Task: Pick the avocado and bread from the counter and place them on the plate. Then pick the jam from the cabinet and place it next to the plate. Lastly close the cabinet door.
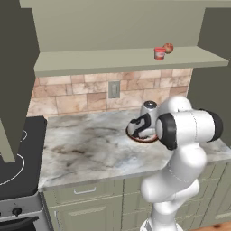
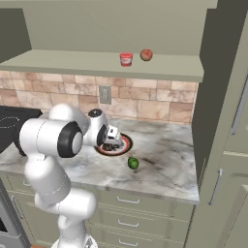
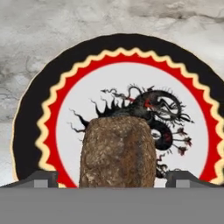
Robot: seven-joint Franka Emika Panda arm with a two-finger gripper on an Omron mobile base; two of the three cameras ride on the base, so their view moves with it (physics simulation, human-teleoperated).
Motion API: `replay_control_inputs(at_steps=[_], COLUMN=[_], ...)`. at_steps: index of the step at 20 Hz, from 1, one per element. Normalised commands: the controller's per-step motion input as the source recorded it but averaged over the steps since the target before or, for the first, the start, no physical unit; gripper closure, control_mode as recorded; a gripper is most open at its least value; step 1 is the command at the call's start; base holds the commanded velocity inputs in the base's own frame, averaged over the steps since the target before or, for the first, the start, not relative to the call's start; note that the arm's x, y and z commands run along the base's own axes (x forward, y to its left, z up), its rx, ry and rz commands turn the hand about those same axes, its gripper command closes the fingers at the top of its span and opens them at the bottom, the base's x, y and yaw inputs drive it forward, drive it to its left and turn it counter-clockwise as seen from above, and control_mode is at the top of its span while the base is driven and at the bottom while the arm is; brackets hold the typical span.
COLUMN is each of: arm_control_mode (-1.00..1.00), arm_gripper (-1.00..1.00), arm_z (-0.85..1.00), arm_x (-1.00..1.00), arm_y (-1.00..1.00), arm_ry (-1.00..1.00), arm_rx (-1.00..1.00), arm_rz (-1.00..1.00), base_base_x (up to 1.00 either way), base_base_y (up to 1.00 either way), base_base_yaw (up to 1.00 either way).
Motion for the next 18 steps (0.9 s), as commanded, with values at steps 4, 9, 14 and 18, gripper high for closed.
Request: replay_control_inputs(at_steps=[4, 9, 14, 18], arm_control_mode=[-1.00, -1.00, -1.00, -1.00], arm_gripper=[-1.00, -1.00, -1.00, -1.00], arm_z=[0.27, 0.43, 0.52, 0.46], arm_x=[-0.19, -0.16, -0.17, -0.27], arm_y=[0.00, 0.00, -0.02, -0.08], arm_ry=[-0.20, -0.12, -0.05, -0.03], arm_rx=[0.00, 0.05, 0.08, 0.07], arm_rz=[0.00, 0.00, 0.00, 0.00], base_base_x=[0.00, 0.00, 0.00, 0.00], base_base_y=[0.00, 0.00, 0.00, 0.00], base_base_yaw=[0.00, 0.00, 0.00, 0.00])
